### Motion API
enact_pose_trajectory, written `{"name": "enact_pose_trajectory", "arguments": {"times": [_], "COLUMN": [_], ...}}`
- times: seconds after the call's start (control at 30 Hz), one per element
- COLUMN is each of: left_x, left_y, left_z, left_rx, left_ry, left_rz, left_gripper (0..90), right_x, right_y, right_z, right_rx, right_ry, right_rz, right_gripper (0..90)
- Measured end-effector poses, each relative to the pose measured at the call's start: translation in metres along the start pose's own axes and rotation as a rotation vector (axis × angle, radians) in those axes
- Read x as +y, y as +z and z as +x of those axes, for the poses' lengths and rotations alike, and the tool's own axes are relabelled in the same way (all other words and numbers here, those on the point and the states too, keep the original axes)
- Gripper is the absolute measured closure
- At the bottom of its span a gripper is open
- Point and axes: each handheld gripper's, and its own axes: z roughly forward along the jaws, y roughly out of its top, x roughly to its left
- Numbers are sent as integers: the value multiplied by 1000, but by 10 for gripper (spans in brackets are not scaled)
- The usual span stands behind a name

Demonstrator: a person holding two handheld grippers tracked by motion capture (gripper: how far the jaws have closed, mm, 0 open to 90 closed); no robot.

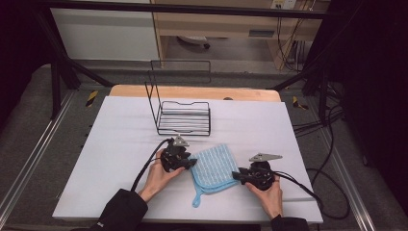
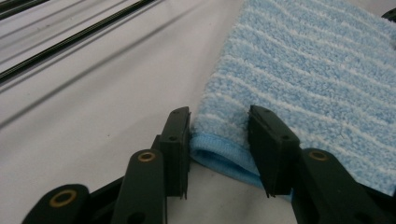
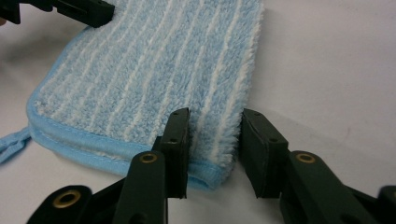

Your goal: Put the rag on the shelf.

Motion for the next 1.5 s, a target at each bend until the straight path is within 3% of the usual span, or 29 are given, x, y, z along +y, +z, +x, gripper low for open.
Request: {"name": "enact_pose_trajectory", "arguments": {"times": [0.17,0.37,0.6,0.77,0.87,0.93,1.13,1.2,1.37,1.43,1.47,1.5], "left_x": [-1,-1,-1,-6,-11,-13,-23,-26,-32,-33,-33,-33], "left_y": [0,-3,-9,-18,-29,-32,-41,-42,-42,-41,-41,-43], "left_z": [0,-4,-7,-11,-14,-16,-31,-36,-36,-33,-32,-31], "left_rx": [-5,12,7,17,8,8,35,48,62,53,47,47], "left_ry": [-22,-18,-36,-58,-115,-124,-135,-133,-121,-124,-126,-120], "left_rz": [-5,-7,-11,-13,-14,-17,-5,-5,-13,-9,-14,-17], "left_gripper": [634,717,794,795,793,790,783,776,755,740,715,715], "right_x": [0,2,10,25,34,39,49,52,53,51,48,48], "right_y": [1,2,-4,-3,2,5,14,23,34,35,32,32], "right_z": [0,-2,-6,-5,-5,-6,-6,-5,-5,-4,-1,-1], "right_rx": [15,40,48,16,10,10,5,2,-13,-32,-68,-68], "right_ry": [29,51,42,-33,-68,-88,-121,-154,-175,-184,-208,-208], "right_rz": [5,8,-10,-2,17,18,26,38,34,12,-22,-22], "right_gripper": [704,800,833,835,834,833,833,832,818,772,654,654]}}
